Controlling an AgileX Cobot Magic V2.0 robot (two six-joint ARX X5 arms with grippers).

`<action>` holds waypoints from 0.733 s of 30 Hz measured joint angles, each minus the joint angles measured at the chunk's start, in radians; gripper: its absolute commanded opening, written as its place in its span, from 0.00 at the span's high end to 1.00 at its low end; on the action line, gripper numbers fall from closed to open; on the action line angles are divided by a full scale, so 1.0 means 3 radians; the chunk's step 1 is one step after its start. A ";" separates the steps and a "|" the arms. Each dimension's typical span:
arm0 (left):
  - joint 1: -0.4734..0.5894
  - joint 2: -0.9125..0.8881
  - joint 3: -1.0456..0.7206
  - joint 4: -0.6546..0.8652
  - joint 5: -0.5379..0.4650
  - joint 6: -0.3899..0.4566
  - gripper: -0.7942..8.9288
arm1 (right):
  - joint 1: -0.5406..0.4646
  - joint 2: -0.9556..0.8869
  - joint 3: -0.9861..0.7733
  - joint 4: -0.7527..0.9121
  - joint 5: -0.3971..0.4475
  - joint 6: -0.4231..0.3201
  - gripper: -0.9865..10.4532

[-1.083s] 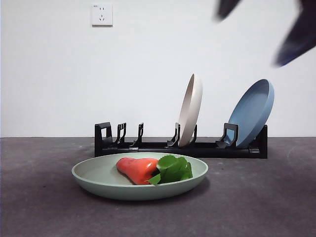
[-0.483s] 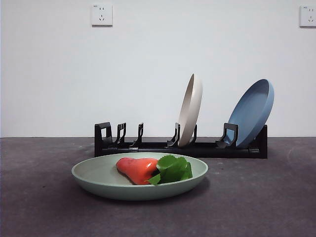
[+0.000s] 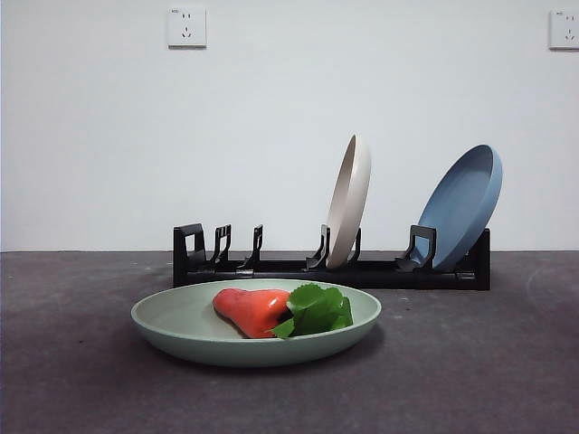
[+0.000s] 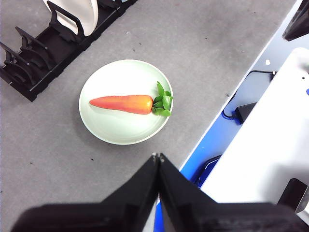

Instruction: Take the green plate from the plate rack,put the plate on the table,take the carrot from the table,put the carrot in the plate

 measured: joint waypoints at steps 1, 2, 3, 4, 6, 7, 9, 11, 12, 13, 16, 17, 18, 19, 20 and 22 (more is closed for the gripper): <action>0.0000 0.0000 0.0000 0.0000 -0.0001 0.0000 0.92 | -0.0001 -0.0003 0.0000 0.0000 0.0000 0.0000 0.91; 0.0000 0.0000 0.0000 0.0000 -0.0001 0.0000 0.92 | 0.0000 -0.0009 0.0000 0.0000 0.0000 0.0000 0.91; 0.0000 0.0000 0.0000 0.0000 -0.0001 0.0000 0.92 | -0.0001 -0.0015 0.0000 0.0000 0.0000 0.0000 0.91; 0.0000 0.0000 0.0000 0.0000 -0.0003 0.0000 0.92 | -0.0001 -0.0020 0.0000 0.0000 0.0000 0.0000 0.91; 0.0000 0.0000 0.0000 0.0000 -0.0003 0.0000 0.92 | -0.0001 -0.0031 0.0000 0.0000 0.0000 0.0000 0.91; 0.0000 0.0000 0.0000 0.0000 -0.0003 0.0000 0.92 | -0.0001 -0.0036 0.0000 0.0000 0.0000 0.0000 0.91; 0.0000 0.0000 0.0000 0.0000 -0.0003 0.0000 0.92 | -0.0001 -0.0041 0.0000 -0.0001 0.0000 0.0000 0.91; 0.0000 0.0000 0.0000 0.0000 -0.0004 0.0000 0.92 | -0.0001 -0.0039 0.0000 0.0000 0.0000 0.0000 0.91; 0.0000 0.0000 0.0000 0.0000 -0.0004 0.0001 0.92 | -0.0001 -0.0039 0.0000 0.0000 0.0000 0.0000 0.91; 0.0000 0.0000 0.0000 0.0000 -0.0004 0.0000 0.92 | -0.0001 -0.0039 0.0000 0.0000 0.0000 0.0000 0.91; 0.0000 0.0000 0.0000 0.0001 -0.0010 0.0000 0.92 | -0.0001 -0.0041 0.0000 0.0000 0.0000 0.0000 0.91; 0.0000 0.0000 0.0000 0.0005 -0.0011 0.0001 0.92 | -0.0001 -0.0039 0.0000 -0.0001 0.0000 0.0000 0.91; 0.0000 0.0000 0.0000 0.0029 -0.0028 0.0001 0.92 | 0.0000 -0.0039 0.0000 0.0000 0.0000 0.0000 0.91; 0.0009 -0.0003 0.0000 0.0066 -0.0064 0.0005 0.92 | 0.0000 -0.0039 0.0000 -0.0001 0.0000 0.0000 0.91; 0.0034 -0.0013 0.0000 0.0114 -0.0112 0.0045 0.92 | -0.0001 -0.0039 0.0000 0.0000 0.0000 0.0000 0.91; 0.0134 -0.0047 -0.0001 0.0215 -0.0177 0.0149 0.92 | -0.0001 -0.0039 0.0000 -0.0001 0.0000 0.0000 0.91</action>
